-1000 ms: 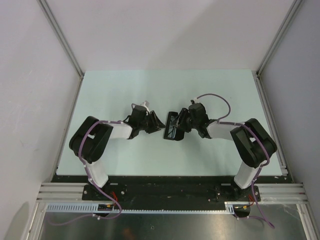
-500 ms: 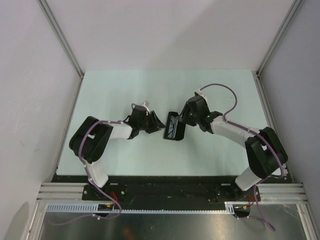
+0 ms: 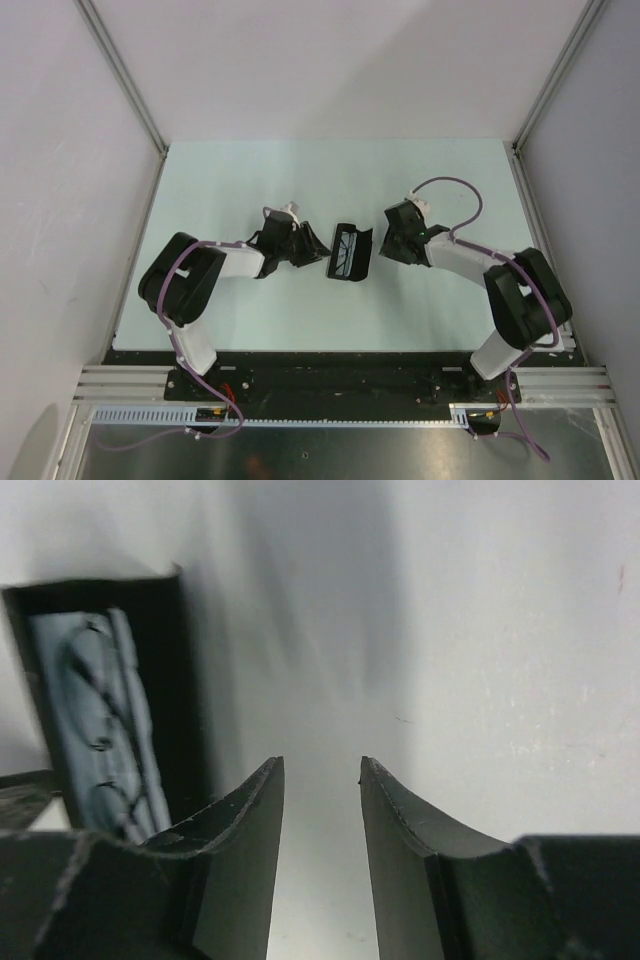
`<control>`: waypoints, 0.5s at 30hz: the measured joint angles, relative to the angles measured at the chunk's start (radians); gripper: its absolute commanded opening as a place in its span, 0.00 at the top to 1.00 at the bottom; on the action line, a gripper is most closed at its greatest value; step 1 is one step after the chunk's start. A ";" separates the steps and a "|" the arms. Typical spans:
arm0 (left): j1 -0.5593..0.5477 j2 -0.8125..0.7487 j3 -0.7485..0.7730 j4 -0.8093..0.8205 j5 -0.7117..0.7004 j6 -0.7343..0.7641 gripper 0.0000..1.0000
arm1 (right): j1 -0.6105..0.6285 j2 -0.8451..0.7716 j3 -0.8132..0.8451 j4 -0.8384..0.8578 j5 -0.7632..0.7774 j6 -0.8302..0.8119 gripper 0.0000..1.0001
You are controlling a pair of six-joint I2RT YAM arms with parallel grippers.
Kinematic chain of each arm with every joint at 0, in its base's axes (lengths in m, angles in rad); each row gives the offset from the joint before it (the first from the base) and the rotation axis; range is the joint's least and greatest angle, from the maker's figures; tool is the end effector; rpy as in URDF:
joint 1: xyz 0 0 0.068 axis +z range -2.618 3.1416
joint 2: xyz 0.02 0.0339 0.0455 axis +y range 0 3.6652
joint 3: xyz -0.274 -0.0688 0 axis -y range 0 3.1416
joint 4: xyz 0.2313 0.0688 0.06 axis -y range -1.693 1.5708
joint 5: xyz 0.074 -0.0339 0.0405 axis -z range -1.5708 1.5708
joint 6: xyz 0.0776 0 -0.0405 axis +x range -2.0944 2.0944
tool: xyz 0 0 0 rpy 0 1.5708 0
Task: Organize the sunglasses
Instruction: Close the case with sunglasses at the center of the board.
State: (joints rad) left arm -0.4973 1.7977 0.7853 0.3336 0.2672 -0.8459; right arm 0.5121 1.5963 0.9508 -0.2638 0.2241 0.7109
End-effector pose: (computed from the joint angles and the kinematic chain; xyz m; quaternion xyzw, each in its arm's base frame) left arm 0.3162 -0.1950 0.1226 -0.0985 0.8906 -0.3601 0.2599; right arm 0.3046 0.1515 0.1781 0.1294 0.9316 0.0987 0.3249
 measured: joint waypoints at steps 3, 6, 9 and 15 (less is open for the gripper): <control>0.000 0.000 0.000 0.000 0.000 0.000 0.53 | 0.000 0.057 -0.011 0.003 -0.024 -0.005 0.59; 0.000 0.000 0.000 0.000 0.001 0.000 0.53 | 0.001 0.087 -0.015 0.016 -0.058 -0.005 0.59; 0.000 0.000 0.000 0.000 0.001 0.000 0.53 | 0.001 0.090 -0.015 0.050 -0.095 -0.005 0.58; 0.000 0.000 0.000 0.000 0.001 0.001 0.54 | 0.014 0.095 -0.015 0.109 -0.162 -0.007 0.56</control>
State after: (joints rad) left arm -0.4973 1.7977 0.7853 0.3336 0.2684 -0.8452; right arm 0.5266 1.6913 0.9360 -0.1543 0.0620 0.7040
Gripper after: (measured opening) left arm 0.463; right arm 0.436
